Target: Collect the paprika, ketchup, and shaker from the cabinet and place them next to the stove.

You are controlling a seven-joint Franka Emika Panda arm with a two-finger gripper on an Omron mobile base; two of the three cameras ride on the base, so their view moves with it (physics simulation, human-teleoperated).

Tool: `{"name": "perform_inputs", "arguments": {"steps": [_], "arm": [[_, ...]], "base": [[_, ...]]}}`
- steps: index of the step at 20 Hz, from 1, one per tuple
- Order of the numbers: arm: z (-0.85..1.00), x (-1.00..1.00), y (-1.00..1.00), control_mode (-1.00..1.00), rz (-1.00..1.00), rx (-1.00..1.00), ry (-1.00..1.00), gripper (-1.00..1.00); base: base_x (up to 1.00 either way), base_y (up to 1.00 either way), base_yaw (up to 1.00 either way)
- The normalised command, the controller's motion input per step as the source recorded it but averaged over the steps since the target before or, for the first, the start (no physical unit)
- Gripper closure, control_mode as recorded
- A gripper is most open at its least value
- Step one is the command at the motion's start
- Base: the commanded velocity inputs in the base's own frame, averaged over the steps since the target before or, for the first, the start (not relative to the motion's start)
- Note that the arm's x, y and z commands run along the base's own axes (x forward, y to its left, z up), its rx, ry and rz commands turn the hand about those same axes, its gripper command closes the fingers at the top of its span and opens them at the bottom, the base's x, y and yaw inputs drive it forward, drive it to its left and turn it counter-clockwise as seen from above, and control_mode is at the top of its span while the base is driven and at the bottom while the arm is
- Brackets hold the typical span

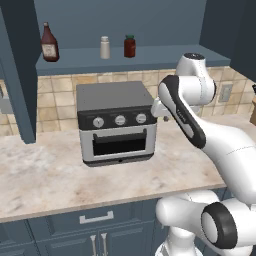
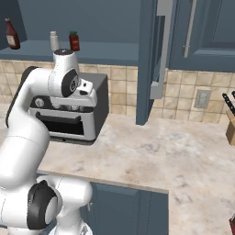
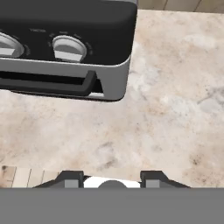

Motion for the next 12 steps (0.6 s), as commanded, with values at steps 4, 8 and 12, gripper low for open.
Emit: {"name": "perform_inputs", "arguments": {"steps": [4,8,12], "arm": [[0.00,-0.17,0.01,-1.00,0.01,0.00,0.00,-1.00],[-0.01,-0.10,0.01,-1.00,0.03,0.00,0.00,-1.00],[-0.01,-0.05,0.16,-1.00,0.04,0.00,-0.06,-1.00]], "base": [[0.00,0.00,0.00],[0.00,0.00,0.00],[0.00,0.00,0.00]]}}
